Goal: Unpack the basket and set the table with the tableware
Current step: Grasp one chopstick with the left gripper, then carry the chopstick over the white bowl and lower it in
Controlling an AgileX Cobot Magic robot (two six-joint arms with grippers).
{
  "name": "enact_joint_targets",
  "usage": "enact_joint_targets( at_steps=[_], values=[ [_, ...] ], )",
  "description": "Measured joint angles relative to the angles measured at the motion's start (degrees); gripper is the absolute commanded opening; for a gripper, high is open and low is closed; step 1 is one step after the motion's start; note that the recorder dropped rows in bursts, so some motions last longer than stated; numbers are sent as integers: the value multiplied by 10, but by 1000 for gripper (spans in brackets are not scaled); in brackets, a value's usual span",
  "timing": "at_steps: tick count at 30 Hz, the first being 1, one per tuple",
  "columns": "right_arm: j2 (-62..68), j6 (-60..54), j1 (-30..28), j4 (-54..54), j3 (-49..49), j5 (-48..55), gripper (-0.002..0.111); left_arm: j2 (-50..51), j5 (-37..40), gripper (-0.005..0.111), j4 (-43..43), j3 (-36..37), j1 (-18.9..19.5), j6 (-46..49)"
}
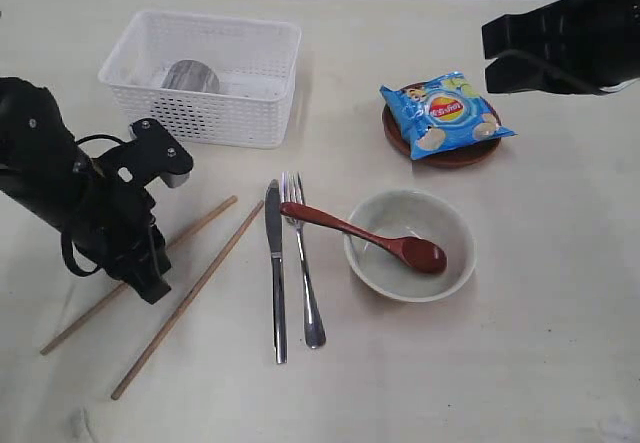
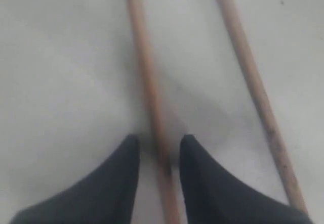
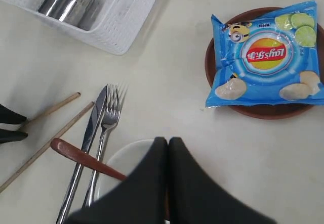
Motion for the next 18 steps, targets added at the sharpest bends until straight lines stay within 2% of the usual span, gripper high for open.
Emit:
enact_joint_targets(
  at_steps=[3, 7, 11, 18],
  values=[
    [0, 0, 0, 3, 8, 0, -1, 5, -7, 25, 48, -2, -1, -51],
    [0, 0, 0, 6, 10, 0, -1, 9, -3, 0, 74, -4, -2, -91],
    [0, 0, 0, 7, 10, -1, -1, 8, 17, 0, 84, -13, -2, -104],
    [0, 0, 0, 7, 10, -3, -1, -6, 98, 0, 94, -26, -2, -148]
  ],
)
